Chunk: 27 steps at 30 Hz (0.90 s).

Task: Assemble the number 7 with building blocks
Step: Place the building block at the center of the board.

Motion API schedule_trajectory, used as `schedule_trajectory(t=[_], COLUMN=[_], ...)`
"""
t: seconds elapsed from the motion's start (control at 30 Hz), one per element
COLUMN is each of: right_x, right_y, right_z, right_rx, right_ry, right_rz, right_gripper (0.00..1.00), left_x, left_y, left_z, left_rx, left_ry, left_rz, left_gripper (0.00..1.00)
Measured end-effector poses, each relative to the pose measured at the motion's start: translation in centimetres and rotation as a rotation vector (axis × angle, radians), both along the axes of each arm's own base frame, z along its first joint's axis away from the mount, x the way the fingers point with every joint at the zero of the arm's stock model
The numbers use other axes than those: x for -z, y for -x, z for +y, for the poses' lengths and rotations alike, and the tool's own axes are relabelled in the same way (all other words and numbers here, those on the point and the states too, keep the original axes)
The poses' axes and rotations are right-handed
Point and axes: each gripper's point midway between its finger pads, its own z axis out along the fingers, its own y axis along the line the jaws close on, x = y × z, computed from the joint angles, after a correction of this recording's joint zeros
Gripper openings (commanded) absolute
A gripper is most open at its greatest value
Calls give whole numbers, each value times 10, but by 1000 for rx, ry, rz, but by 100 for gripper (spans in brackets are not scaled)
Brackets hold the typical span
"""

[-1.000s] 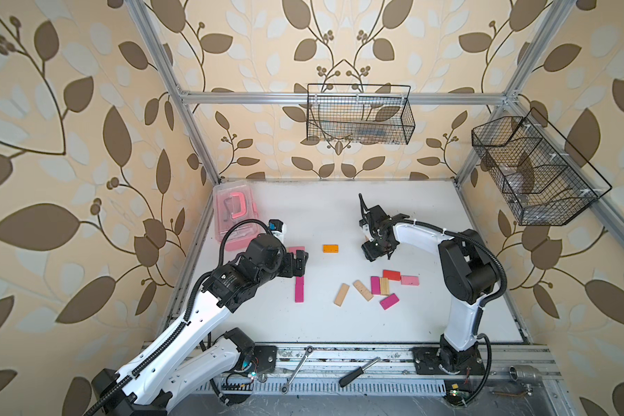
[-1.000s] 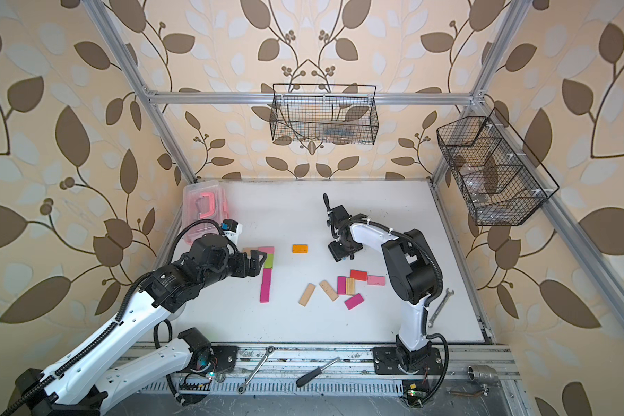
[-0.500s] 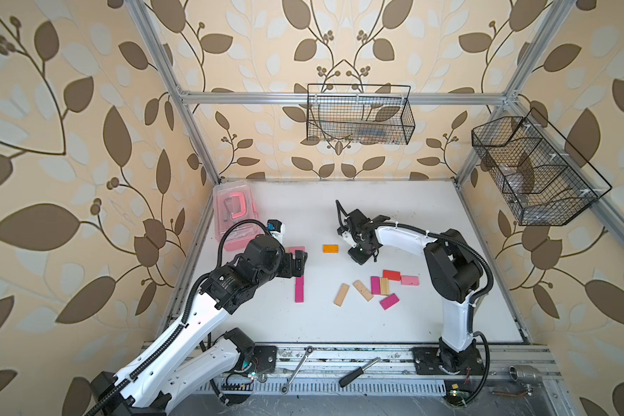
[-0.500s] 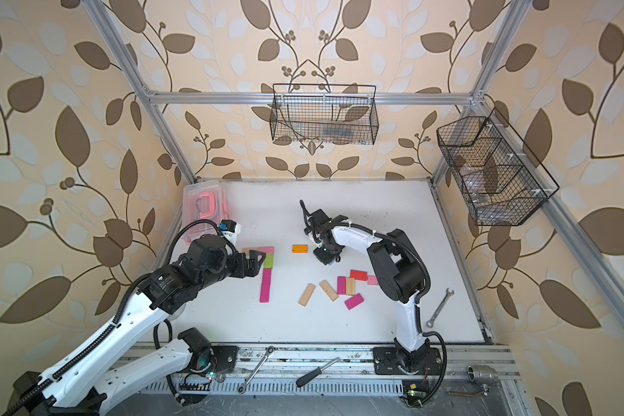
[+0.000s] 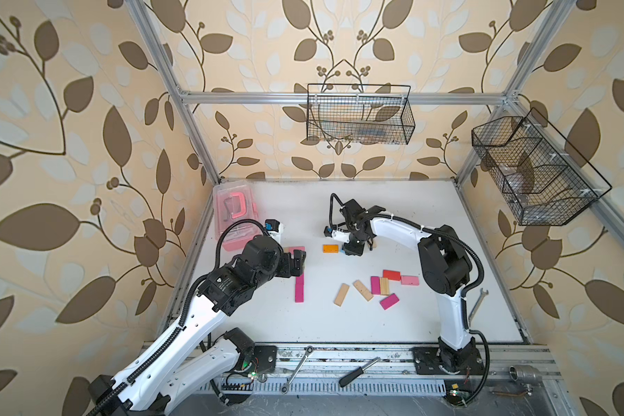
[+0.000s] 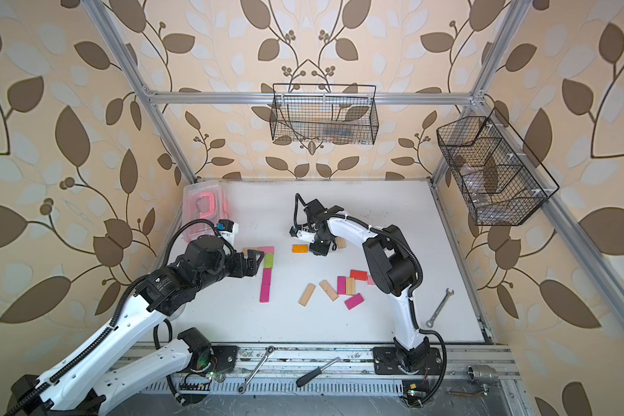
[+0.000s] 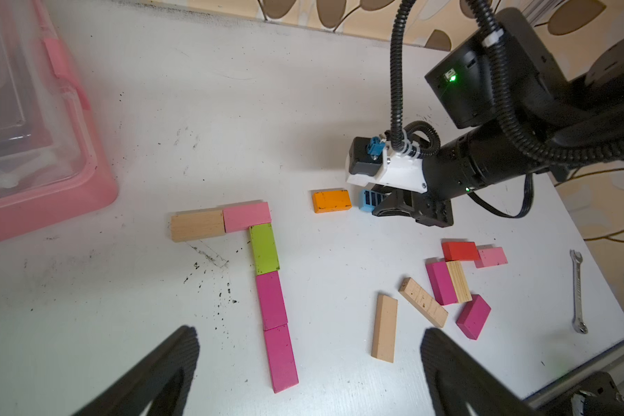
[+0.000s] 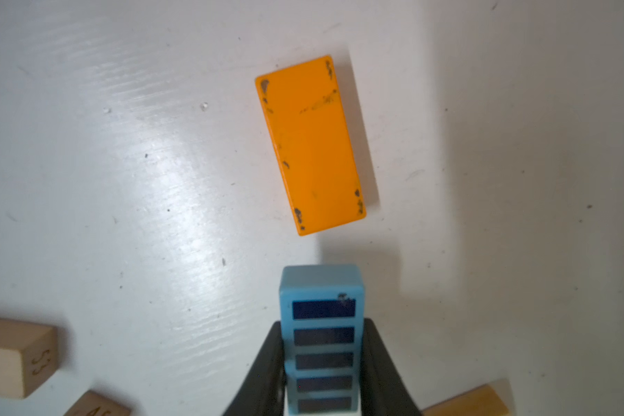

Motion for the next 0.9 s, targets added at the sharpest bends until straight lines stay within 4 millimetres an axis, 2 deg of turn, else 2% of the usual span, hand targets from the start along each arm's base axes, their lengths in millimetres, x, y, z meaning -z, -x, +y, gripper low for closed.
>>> schedule_trajectory(t=[0.57,0.9], right_x=[-2,19], right_y=[-5,-5], right_z=[-3,-5], right_rx=[-245,-292], right_ry=[65,107], right_rz=[-70,-25], right_gripper=[17,18], left_x=[2,-1], left_y=[0,2], left_z=[1,2], left_rx=[-2,-3], left_ry=[-3,6], left_rz=[1,-13], left_gripper=[99,99])
